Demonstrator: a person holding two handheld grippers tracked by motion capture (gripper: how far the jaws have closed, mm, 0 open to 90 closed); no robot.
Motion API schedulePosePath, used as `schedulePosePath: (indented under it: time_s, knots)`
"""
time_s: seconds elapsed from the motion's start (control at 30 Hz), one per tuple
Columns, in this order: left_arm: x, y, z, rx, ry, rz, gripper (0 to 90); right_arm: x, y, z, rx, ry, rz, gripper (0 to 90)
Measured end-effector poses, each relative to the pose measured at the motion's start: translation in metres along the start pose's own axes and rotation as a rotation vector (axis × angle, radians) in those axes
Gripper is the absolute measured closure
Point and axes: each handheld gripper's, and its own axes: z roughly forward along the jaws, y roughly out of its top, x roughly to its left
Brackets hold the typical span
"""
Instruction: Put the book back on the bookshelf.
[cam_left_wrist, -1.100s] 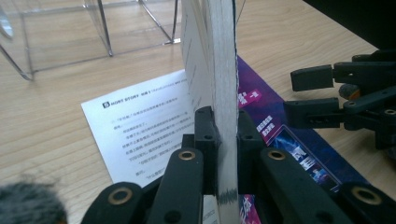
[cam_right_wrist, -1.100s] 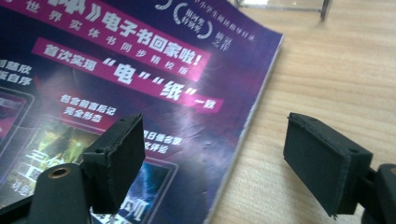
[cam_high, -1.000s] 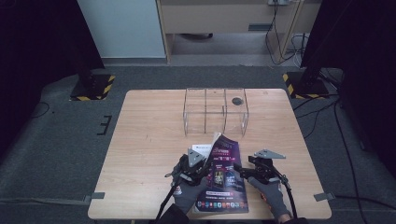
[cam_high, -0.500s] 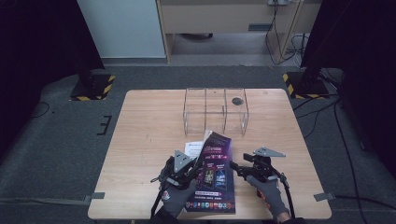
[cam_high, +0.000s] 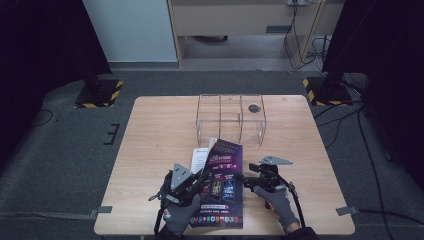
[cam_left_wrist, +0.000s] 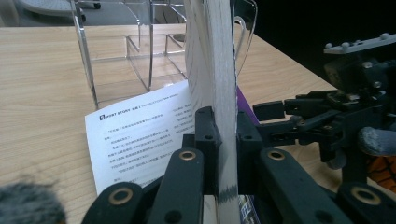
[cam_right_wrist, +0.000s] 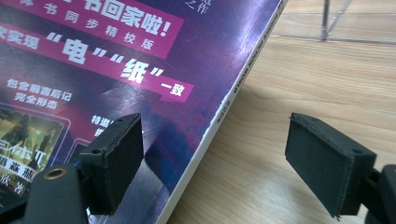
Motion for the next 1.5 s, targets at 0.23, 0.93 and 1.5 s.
schedulePosePath:
  time_s: [0.23, 0.93, 1.5]
  knots:
    - [0.001, 0.005, -0.008, -0.033, -0.001, -0.004, 83.3, 0.004, 0.004, 0.004, -0.035, 0.045, 0.016, 19.2]
    - [0.001, 0.004, -0.01, -0.035, -0.008, 0.002, 83.3, 0.017, 0.008, 0.022, 0.011, 0.199, 0.057, 30.0]
    - [0.004, 0.002, -0.008, -0.03, -0.011, -0.024, 83.2, 0.026, 0.012, 0.004, -0.025, 0.101, 0.076, 61.8]
